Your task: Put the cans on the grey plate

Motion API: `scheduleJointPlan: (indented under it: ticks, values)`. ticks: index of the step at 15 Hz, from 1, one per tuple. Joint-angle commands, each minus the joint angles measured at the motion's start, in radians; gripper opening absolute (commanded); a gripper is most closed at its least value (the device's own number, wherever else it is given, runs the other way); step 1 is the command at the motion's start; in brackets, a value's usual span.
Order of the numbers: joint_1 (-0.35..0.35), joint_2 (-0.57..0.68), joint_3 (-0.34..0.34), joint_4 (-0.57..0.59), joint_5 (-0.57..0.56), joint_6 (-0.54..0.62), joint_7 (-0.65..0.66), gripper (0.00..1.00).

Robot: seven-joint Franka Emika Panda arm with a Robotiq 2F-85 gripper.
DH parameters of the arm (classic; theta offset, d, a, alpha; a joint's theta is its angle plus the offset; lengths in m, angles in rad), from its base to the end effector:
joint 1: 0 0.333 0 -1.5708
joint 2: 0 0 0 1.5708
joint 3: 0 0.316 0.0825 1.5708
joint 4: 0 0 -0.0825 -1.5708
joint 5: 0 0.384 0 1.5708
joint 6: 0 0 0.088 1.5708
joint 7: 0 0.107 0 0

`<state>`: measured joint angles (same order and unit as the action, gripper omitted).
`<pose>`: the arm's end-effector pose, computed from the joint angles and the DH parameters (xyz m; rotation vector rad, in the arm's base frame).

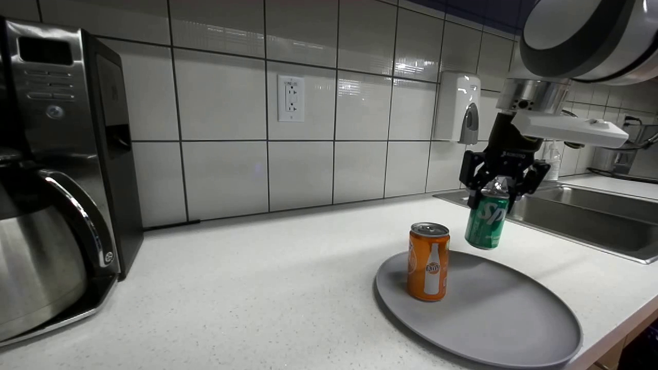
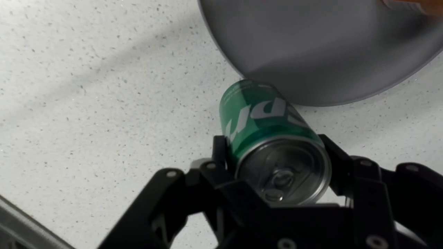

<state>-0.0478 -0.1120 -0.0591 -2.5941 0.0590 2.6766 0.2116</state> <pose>0.4514 -0.0500 0.3152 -3.0270 0.5648 -0.2963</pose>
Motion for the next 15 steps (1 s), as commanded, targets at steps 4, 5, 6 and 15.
scheduleJointPlan:
  ticks: [4,5,6,15]
  values:
    - [0.031,-0.023,0.024,0.005,0.023,-0.028,-0.061,0.40]
    - [0.036,-0.021,0.028,0.005,0.022,-0.028,-0.065,0.40]
    - [0.041,-0.020,0.030,0.005,0.023,-0.028,-0.071,0.40]
    - [0.068,0.008,0.052,0.010,0.021,-0.025,-0.092,0.40]
